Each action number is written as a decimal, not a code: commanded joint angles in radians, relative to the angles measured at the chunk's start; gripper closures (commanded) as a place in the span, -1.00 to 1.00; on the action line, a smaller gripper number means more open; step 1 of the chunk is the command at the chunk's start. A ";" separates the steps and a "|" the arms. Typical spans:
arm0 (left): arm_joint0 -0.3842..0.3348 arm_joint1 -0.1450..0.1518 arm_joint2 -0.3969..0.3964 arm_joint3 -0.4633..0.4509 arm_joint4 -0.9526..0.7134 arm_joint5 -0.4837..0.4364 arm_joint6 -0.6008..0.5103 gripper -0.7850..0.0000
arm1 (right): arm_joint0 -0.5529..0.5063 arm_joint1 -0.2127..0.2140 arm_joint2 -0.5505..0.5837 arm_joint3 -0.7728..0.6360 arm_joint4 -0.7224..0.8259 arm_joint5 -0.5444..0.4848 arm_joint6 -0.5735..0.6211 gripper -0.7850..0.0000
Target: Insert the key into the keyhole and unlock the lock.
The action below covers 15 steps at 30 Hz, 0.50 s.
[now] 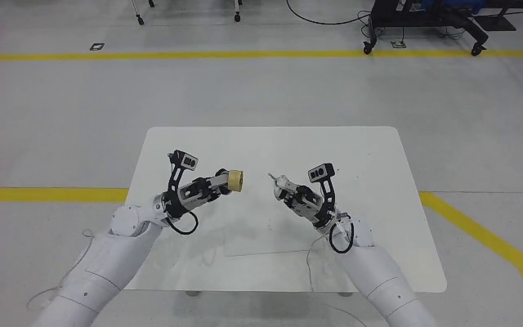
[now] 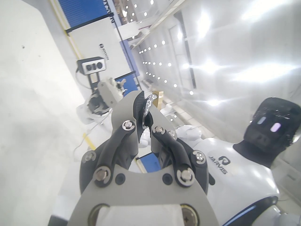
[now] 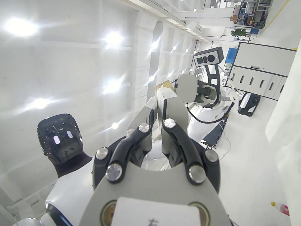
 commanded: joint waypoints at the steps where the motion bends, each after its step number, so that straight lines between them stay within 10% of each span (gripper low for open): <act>1: -0.024 -0.015 0.023 0.037 0.040 -0.028 -0.005 1.00 | 0.012 -0.009 -0.010 0.012 0.002 -0.002 -0.009 1.00; 15: -0.067 -0.070 0.059 0.155 0.065 -0.067 -0.068 1.00 | 0.063 -0.059 -0.052 0.040 -0.010 0.014 -0.074 1.00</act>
